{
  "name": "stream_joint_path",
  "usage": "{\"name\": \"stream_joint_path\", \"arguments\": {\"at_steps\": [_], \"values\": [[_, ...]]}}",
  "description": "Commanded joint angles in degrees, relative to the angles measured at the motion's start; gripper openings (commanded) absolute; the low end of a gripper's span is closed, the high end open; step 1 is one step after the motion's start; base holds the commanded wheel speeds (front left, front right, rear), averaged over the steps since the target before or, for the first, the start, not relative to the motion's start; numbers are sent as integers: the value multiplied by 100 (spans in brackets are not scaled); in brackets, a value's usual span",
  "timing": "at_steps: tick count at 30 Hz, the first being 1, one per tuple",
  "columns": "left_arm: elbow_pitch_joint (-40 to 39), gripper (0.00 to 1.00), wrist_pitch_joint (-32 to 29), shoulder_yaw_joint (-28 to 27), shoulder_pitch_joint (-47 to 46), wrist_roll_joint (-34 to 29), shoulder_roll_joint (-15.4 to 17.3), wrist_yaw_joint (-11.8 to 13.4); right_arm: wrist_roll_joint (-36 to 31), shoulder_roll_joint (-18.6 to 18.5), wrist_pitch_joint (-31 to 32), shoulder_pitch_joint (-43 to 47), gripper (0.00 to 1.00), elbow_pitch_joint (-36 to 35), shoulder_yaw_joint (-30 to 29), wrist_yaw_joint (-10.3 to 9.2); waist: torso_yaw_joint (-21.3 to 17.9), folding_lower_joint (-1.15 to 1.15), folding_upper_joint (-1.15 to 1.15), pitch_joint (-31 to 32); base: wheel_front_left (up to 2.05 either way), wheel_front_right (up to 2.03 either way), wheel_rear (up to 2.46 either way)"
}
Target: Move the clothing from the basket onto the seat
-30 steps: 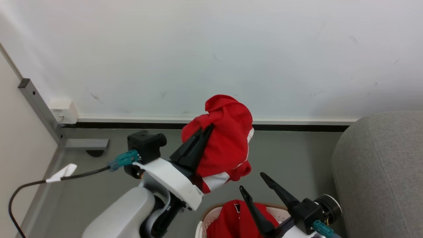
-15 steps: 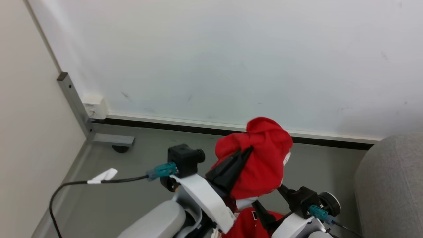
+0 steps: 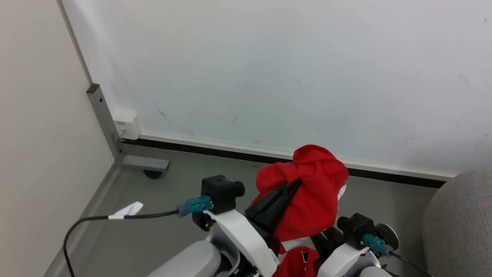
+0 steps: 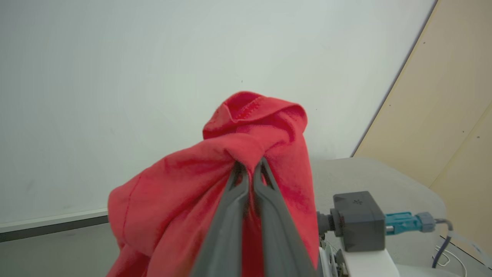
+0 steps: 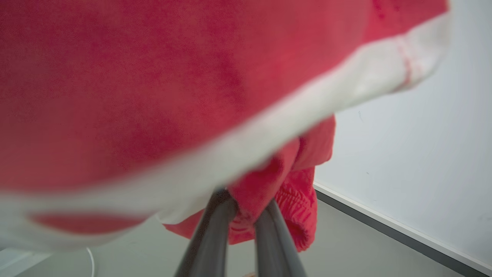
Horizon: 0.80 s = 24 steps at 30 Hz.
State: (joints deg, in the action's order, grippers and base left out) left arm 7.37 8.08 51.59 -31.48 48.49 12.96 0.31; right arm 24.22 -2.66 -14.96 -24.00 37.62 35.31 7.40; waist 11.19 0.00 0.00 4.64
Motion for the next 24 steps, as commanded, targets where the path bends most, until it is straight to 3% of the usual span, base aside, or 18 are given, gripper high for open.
{"name": "stream_joint_path", "arguments": {"at_steps": [1, 16, 24], "values": [[-3, 0, 30, -42, 86, 98, 42, 21, 17, -21, -15, -31, 0, 3, 5, 18, -15, 0, 0, -4, 0, 0, 0], [5, 0, 64, -143, 67, 97, 191, 136, 93, -21, -15, 99, 0, -263, -95, 18, -286, 0, 0, -104, 0, 0, 0], [166, 0, 190, -227, 180, 135, 294, 163, 127, -24, -15, 275, 0, -783, -340, 18, -860, 0, 0, -252, 0, 0, 0]]}}
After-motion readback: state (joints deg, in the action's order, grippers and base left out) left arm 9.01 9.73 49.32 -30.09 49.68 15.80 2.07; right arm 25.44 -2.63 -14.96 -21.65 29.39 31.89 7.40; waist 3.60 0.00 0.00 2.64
